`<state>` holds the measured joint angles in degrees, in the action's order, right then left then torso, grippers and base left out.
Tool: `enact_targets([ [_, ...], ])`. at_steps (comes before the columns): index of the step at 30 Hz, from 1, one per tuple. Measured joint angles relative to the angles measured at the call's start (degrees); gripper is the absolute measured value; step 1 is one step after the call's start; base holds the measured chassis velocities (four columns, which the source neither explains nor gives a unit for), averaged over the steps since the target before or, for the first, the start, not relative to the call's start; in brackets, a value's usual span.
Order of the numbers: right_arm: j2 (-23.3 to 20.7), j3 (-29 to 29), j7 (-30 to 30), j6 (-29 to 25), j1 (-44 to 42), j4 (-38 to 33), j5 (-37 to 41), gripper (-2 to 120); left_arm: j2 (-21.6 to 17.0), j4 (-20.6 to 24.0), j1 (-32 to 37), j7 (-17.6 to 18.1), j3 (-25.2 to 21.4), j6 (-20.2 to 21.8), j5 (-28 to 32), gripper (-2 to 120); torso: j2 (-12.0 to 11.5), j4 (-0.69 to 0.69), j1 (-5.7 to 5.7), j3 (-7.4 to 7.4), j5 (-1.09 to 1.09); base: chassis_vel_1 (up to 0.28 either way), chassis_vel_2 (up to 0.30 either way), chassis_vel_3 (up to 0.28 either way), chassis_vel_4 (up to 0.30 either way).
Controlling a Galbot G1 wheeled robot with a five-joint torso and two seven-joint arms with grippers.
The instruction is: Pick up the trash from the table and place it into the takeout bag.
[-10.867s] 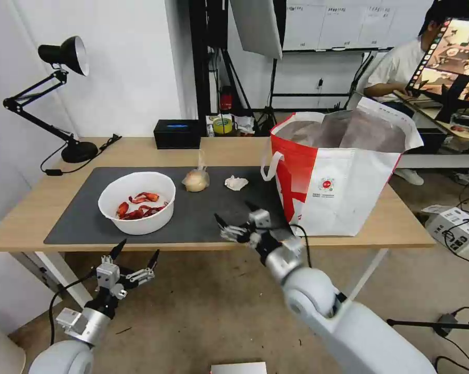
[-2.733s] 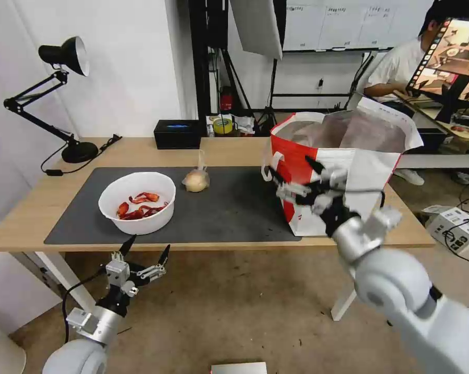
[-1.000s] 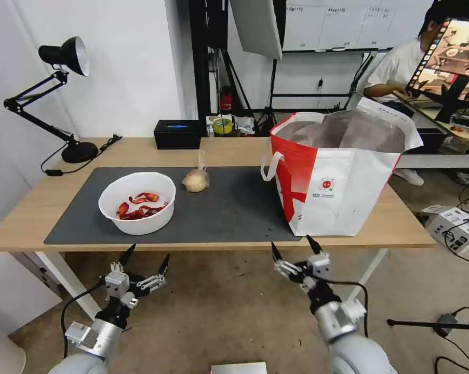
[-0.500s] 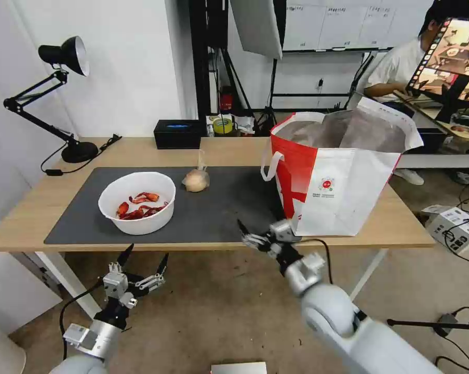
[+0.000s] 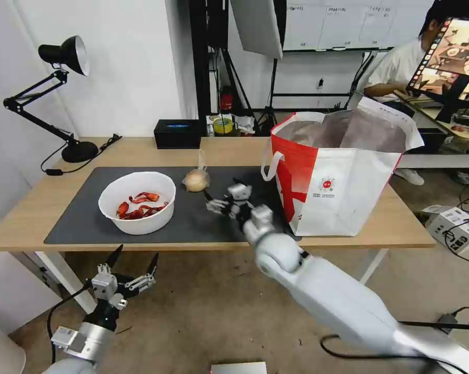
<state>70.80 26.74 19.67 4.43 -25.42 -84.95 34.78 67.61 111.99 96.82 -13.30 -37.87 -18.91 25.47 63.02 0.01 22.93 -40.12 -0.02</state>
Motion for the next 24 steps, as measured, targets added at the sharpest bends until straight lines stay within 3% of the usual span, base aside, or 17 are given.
enact_targets([
  [13, 14.9, 2.2, 2.3, 4.7, 11.5, 22.6, 3.2, 100, -0.2, -1.0, -1.7, -0.1, 0.5, -0.3, 0.3, 100, 0.0, -0.01, 0.00, 0.01, 0.00, 0.000, 0.000, 0.000, 0.000],
  [20, 19.6, 2.0, 2.2, 6.8, 13.7, 30.5, 1.5, 100, 0.4, 0.1, -0.7, -0.1, -0.2, -0.3, 0.3, 100, 0.0, 0.01, 0.00, 0.01, 0.01, 0.000, 0.000, 0.000, 0.000],
  [24, 19.7, 2.4, 2.0, 7.6, 13.9, 31.5, 1.4, 100, 0.5, 0.6, -0.2, -0.1, -0.5, -0.3, 0.3, 100, 0.0, -0.01, 0.00, 0.01, 0.01, 0.000, 0.000, 0.000, 0.000],
])
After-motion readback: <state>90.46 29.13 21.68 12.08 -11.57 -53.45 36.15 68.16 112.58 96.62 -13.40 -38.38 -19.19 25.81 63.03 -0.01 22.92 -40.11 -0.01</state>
